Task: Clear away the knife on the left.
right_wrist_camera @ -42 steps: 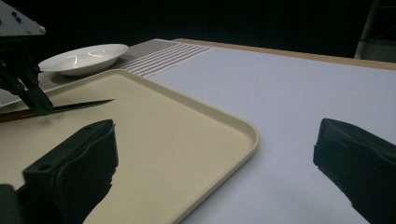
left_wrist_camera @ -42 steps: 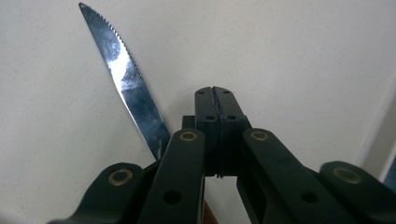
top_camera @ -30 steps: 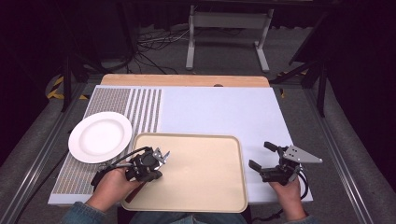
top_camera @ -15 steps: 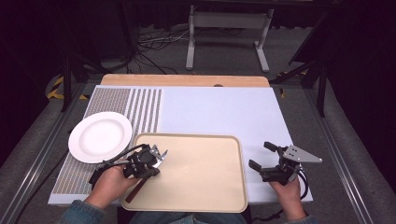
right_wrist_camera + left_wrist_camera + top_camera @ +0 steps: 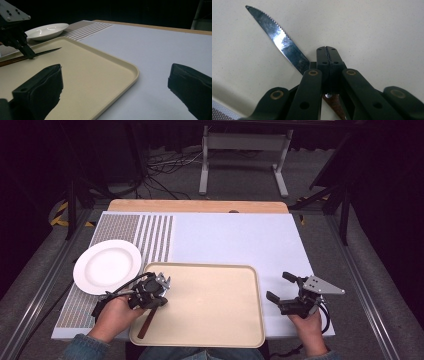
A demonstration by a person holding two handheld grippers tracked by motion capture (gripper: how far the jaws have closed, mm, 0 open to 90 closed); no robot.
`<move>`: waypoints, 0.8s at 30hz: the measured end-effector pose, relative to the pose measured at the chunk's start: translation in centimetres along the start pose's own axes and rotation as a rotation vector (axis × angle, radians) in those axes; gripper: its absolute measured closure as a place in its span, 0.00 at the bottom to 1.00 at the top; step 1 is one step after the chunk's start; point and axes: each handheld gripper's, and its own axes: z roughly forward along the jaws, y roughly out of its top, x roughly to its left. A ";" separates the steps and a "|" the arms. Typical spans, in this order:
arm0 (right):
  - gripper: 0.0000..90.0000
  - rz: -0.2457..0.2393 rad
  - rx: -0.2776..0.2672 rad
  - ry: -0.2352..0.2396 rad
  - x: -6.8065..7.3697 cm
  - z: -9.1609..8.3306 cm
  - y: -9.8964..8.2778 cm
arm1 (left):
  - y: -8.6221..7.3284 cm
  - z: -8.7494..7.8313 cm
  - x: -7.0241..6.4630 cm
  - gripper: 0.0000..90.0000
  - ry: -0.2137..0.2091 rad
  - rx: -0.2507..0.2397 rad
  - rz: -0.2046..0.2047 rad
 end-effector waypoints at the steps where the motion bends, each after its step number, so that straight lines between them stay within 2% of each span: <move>1: 0.01 0.000 0.000 0.000 0.0 0.0 0.0 | -0.1 0.0 0.0 1.00 0.004 0.000 -0.002; 22: 0.01 -0.002 0.003 0.002 0.0 0.0 0.0 | -0.8 -0.3 0.4 1.00 0.007 0.000 -0.022; 24: 0.01 -0.002 0.002 0.002 0.0 0.0 0.0 | -0.8 -0.3 0.3 0.96 0.004 -0.004 -0.021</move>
